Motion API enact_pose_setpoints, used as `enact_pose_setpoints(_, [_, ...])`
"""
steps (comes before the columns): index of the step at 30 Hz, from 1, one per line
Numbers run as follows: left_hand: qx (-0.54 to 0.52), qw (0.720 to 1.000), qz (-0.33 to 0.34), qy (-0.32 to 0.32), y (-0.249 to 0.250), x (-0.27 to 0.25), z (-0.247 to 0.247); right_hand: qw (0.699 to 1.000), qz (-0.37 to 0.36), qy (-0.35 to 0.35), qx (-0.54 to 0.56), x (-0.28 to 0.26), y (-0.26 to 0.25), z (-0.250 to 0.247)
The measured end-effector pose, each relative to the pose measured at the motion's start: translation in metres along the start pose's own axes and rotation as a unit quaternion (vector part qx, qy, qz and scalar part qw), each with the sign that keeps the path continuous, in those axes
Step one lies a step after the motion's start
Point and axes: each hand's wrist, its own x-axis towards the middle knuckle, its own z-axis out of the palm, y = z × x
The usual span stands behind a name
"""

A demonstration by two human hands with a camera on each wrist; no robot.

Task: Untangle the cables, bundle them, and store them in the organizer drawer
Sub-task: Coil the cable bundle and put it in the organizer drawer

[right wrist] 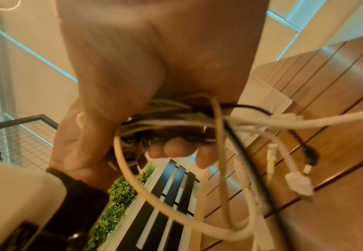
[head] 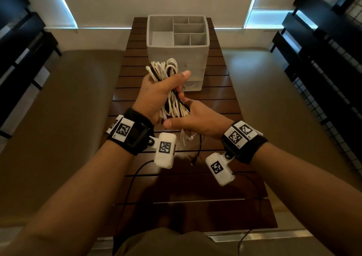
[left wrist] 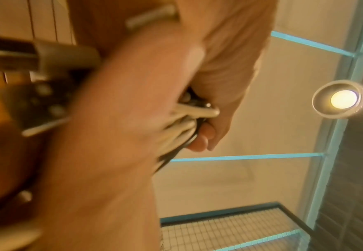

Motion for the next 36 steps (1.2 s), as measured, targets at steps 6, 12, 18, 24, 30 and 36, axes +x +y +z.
enact_pose_setpoints(6, [-0.030,0.999,-0.018,-0.010,0.008,0.006,-0.026,0.992,-0.008,0.010,-0.127,-0.005,0.017,-0.014])
enact_pose_setpoints(12, [0.002,0.996,-0.056,-0.064,0.014,0.014,-0.044,0.963,0.009,-0.055,-0.263,-0.010,0.017,-0.029])
enact_pose_setpoints(18, [0.242,0.958,-0.072,-0.136,0.017,0.009,-0.031,0.796,0.008,-0.127,-0.592,0.006,-0.015,-0.018])
enact_pose_setpoints(24, [0.212,0.969,-0.070,-0.108,0.002,0.008,-0.023,0.773,-0.026,-0.042,-0.633,0.011,-0.032,-0.022])
enact_pose_setpoints(30, [0.121,0.983,-0.061,-0.128,-0.003,-0.001,-0.019,0.817,-0.034,0.075,-0.570,0.010,-0.044,-0.034])
enact_pose_setpoints(36, [0.143,0.976,-0.063,-0.153,-0.001,-0.005,-0.012,0.819,-0.029,0.108,-0.563,0.015,-0.047,-0.041])
